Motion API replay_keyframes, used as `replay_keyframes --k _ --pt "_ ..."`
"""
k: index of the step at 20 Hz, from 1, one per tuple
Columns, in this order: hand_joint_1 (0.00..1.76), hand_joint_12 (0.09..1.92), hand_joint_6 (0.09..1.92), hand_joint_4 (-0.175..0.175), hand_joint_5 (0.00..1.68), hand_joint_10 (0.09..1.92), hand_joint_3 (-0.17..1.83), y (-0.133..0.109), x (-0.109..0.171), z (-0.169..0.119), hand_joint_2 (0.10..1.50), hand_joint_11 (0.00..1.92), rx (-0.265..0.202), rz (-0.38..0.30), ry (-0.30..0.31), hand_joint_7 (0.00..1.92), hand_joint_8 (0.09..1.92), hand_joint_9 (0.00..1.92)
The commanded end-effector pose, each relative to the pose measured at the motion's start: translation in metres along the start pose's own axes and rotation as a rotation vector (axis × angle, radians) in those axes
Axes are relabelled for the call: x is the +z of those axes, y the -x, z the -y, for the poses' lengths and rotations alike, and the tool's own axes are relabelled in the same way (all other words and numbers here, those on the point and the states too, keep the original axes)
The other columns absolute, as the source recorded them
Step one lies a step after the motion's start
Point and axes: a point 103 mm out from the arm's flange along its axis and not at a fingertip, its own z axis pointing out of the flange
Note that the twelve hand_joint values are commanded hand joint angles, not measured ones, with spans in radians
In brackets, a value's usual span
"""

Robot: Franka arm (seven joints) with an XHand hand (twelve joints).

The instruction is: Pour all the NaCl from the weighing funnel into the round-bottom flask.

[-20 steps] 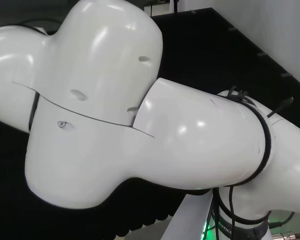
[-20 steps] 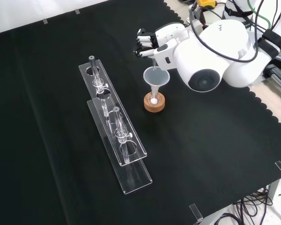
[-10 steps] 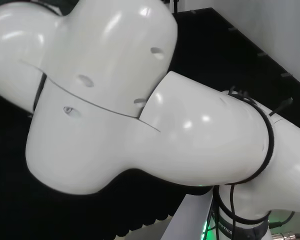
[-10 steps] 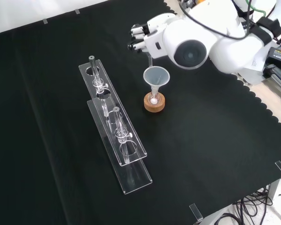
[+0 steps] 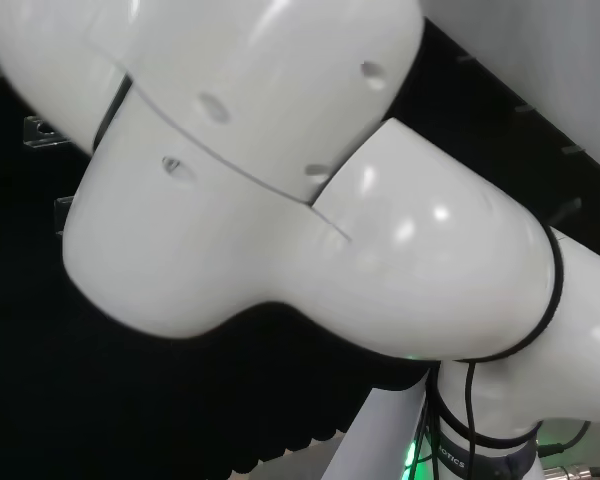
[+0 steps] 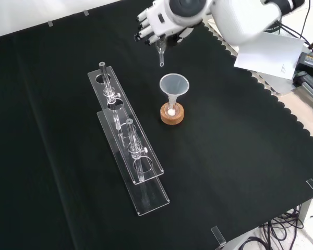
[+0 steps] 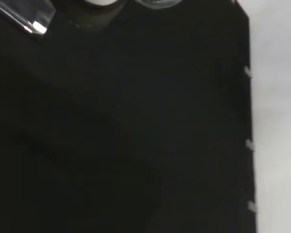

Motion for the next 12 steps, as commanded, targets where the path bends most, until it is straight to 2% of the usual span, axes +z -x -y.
replay_keyframes --k 1,3,6,12 --pt "1.12 1.02 0.45 0.175 1.32 0.35 -0.17 0.02 0.027 -0.004 1.05 0.8 -0.048 -0.278 0.027 0.41 0.69 0.85" --pt "1.12 1.02 0.45 0.175 1.32 0.35 -0.17 0.027 0.034 -0.005 1.05 0.8 -0.044 -0.365 0.035 0.41 0.69 0.85" --pt "1.12 1.02 0.45 0.175 1.32 0.35 -0.17 0.037 0.045 -0.007 1.05 0.8 -0.039 -0.461 0.038 0.41 0.69 0.85" --pt "1.12 1.02 0.45 0.175 1.32 0.35 -0.17 0.049 0.061 -0.014 1.05 0.8 -0.029 -0.602 0.041 0.41 0.69 0.85"
